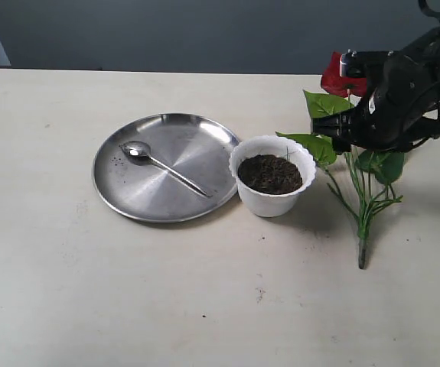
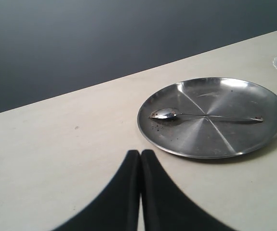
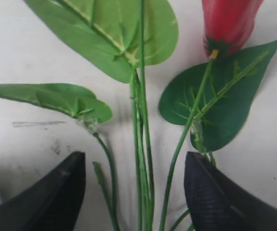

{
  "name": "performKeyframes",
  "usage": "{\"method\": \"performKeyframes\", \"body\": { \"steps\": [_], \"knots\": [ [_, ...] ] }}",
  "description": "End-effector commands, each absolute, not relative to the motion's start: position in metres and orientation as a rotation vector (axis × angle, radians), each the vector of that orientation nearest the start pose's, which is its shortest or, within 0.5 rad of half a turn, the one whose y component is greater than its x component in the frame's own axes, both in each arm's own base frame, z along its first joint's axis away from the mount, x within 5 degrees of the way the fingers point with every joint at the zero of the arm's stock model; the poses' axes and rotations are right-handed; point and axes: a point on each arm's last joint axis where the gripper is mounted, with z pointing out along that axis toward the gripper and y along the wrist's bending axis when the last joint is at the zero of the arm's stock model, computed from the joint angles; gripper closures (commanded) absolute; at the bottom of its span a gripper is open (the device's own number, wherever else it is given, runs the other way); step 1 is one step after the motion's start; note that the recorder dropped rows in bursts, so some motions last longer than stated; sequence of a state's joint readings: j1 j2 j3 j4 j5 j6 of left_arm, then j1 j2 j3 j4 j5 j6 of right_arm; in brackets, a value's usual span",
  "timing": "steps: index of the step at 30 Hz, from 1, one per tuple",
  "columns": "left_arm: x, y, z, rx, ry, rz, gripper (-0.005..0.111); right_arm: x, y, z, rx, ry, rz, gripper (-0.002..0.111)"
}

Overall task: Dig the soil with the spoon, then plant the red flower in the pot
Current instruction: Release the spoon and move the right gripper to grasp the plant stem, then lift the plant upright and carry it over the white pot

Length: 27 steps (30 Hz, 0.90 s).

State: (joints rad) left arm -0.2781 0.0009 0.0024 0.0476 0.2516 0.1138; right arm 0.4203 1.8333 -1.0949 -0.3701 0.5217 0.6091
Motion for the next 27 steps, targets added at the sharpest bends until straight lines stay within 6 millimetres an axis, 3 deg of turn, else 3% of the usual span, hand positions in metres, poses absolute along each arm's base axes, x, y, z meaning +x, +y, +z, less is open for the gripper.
{"method": "performKeyframes", "body": {
  "steps": [1, 9, 12, 14, 21, 27],
  "knots": [
    [0.053, -0.015, 0.192, 0.364, 1.684, -0.09, 0.106, 0.343, 0.124, 0.151, -0.117, 2.702, -0.065, 0.051],
    [0.053, -0.015, 0.192, 0.364, 1.684, -0.09, 0.106, 0.343, 0.123, 0.115, -0.09, 2.794, -0.127, 0.055],
    [0.053, -0.015, 0.192, 0.364, 1.684, -0.09, 0.106, 0.343, 0.123, 0.11, -0.093, 2.806, -0.133, 0.081],
    [0.053, -0.015, 0.192, 0.364, 1.684, -0.09, 0.106, 0.343, 0.123, 0.111, -0.092, 2.804, -0.133, 0.109],
    [0.053, -0.015, 0.192, 0.364, 1.684, -0.09, 0.106, 0.343, 0.121, 0.149, -0.121, 2.701, -0.122, 0.107],
    [0.053, -0.015, 0.192, 0.364, 1.684, -0.09, 0.106, 0.336, 0.12, 0.211, -0.232, 2.497, -0.139, 0.107]
  ]
}}
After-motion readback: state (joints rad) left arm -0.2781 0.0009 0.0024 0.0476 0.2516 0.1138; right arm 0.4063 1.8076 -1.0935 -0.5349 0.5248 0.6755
